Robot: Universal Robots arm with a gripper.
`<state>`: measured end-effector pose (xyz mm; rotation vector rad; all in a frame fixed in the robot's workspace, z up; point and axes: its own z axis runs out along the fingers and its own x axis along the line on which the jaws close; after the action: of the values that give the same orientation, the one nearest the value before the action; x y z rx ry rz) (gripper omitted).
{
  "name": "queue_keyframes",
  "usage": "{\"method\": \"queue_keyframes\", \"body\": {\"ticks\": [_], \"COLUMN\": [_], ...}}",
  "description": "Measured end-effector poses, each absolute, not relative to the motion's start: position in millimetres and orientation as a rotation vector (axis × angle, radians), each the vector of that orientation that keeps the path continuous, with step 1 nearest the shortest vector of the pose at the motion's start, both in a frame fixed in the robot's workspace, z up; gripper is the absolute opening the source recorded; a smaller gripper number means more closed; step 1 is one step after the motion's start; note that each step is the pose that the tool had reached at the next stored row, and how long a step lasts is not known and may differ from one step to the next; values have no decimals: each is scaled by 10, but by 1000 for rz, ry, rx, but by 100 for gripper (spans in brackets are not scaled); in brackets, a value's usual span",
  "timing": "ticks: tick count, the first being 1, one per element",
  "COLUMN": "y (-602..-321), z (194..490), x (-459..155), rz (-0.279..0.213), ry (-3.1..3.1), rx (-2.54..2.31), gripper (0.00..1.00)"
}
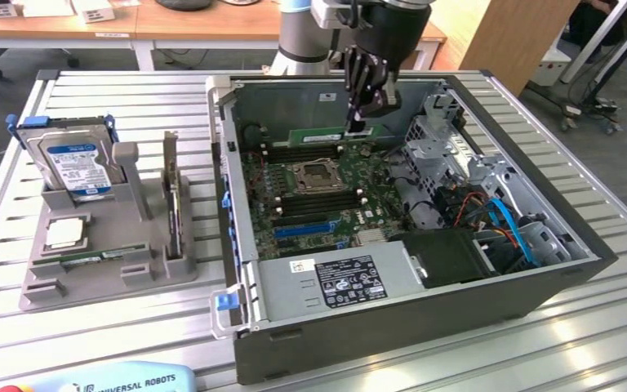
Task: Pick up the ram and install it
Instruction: 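Insert the ram into the slot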
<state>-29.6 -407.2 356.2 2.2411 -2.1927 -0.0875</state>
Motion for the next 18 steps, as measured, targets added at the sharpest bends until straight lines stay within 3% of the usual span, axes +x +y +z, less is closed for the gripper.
{"method": "queue_keyframes", "body": {"ticks": [18], "y": [-4071], "z": [3339], "x": [-296], "rz": [-88], "ry": [-2208], "rx": [2227], "gripper": [12]}}
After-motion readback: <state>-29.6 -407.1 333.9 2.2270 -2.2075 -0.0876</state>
